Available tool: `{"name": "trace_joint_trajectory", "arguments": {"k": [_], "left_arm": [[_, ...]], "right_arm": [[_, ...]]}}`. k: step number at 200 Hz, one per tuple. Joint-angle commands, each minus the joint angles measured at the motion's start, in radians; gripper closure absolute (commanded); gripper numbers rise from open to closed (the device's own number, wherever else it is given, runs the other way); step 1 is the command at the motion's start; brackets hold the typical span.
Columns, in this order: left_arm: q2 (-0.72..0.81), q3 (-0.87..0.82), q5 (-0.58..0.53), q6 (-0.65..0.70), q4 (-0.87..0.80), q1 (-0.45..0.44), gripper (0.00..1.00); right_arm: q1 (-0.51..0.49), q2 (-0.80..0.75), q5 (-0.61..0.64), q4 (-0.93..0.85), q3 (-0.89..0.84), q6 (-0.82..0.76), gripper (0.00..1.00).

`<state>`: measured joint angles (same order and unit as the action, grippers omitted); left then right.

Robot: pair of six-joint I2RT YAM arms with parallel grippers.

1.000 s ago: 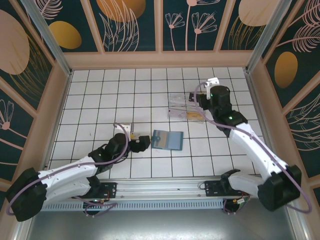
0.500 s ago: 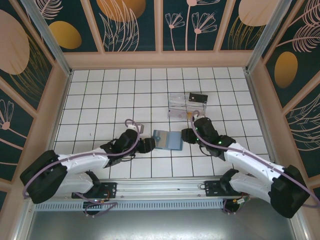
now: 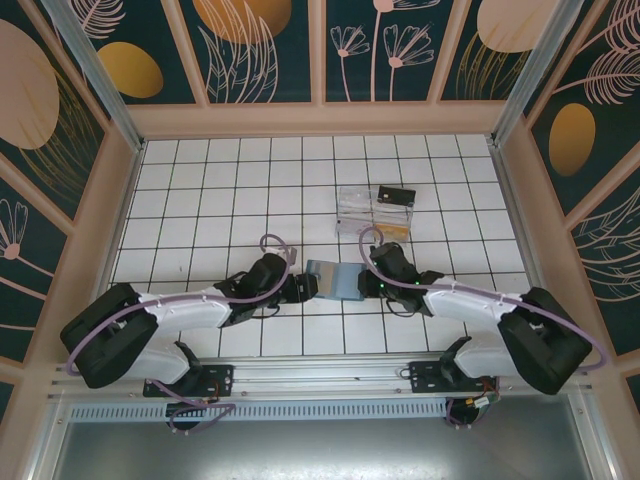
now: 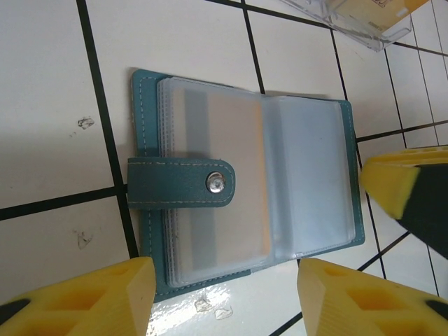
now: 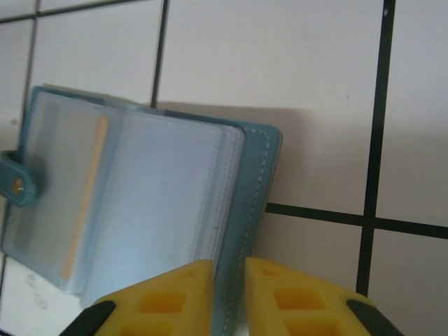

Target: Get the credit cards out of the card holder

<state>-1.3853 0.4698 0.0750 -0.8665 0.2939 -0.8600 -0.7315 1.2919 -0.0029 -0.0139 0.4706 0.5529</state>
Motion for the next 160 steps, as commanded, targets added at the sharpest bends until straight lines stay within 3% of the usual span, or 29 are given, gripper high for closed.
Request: {"name": "trace_joint_trajectory", "arguments": {"k": [1, 41, 160], "left_arm": [[-0.016, 0.035, 0.009, -0.003, 0.011, -0.007, 0.43], [-0.053, 0.066, 0.012, 0.015, -0.002, -0.007, 0.44], [-0.142, 0.089, 0.030, 0.020, 0.002, -0.008, 0.45]], "right_arm": [[-0.006, 0.043, -0.014, 0.036, 0.028, -0.007, 0.81], [-0.006, 0.082, -0.007, 0.036, 0.034, -0.013, 0.93], [-0.006, 0.090, -0.008, 0.032, 0.037, -0.001, 0.92]]}}
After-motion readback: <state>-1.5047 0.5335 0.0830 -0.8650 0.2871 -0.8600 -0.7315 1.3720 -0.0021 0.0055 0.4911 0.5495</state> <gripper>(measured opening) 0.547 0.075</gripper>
